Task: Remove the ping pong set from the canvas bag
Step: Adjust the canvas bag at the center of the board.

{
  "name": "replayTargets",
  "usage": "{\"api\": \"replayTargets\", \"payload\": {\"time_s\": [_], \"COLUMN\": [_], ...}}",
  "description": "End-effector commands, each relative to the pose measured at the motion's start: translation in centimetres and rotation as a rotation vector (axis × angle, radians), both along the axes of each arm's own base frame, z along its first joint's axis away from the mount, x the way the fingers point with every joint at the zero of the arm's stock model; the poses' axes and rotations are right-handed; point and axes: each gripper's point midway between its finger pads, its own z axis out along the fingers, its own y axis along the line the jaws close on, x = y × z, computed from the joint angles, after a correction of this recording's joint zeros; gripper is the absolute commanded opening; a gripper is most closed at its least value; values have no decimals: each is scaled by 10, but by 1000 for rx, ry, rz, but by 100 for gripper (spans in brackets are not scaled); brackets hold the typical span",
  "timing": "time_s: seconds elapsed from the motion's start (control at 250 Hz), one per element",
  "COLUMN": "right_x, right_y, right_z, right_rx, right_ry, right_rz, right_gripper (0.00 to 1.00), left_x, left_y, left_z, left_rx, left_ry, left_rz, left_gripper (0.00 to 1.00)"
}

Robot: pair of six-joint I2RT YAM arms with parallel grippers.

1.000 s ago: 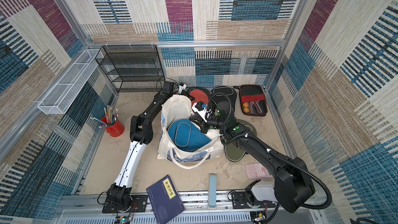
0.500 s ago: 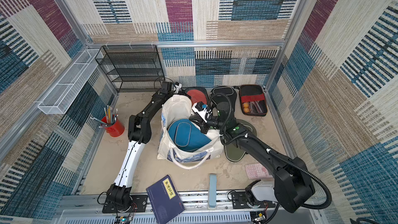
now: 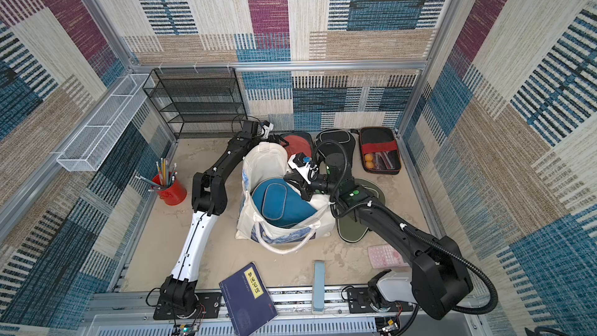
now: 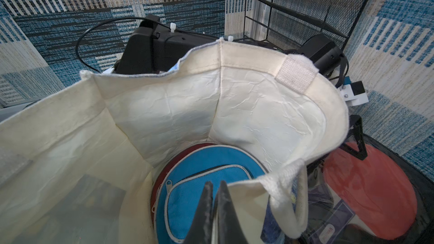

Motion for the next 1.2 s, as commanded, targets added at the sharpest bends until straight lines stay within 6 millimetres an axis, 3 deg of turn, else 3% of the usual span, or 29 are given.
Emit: {"api": "replayTargets", "payload": {"time_s": [0.0, 0.048, 0.224, 0.464, 0.596, 0.816, 0.904, 1.024, 1.196], "right_x": [1, 1, 1, 1, 3, 9, 11, 13, 14], "right_y": [2, 1, 1, 0, -2, -1, -2, -4, -9], "right_z": [11, 11, 12, 13, 13, 18, 21, 25, 26], "right_rx": [21, 19, 19, 15, 8, 4, -1, -12, -36], "right_ry": [-56, -57, -61, -67, -75, -89, -90, -93, -83], "right_rz": [3, 1, 1, -5, -22, -35, -46, -63, -89], "right_gripper": [0, 0, 0, 0, 0, 0, 0, 0, 0], "left_x": [2, 3, 1, -19, -47, -103, -131, -172, -217], "left_y": [12, 20, 44, 54, 58, 87, 89, 92, 102], "left_z": [26, 31, 51, 88, 132, 233, 256, 255, 210], "left_rx": [76, 104, 211, 278, 362, 486, 477, 550, 723], "left_ry": [-84, -90, -121, -151, -223, -398, -404, -357, -235], "left_rz": [3, 18, 54, 30, -7, 5, -28, -90, -153], "left_gripper": [94, 99, 99, 100, 100, 99, 99, 99, 99]}}
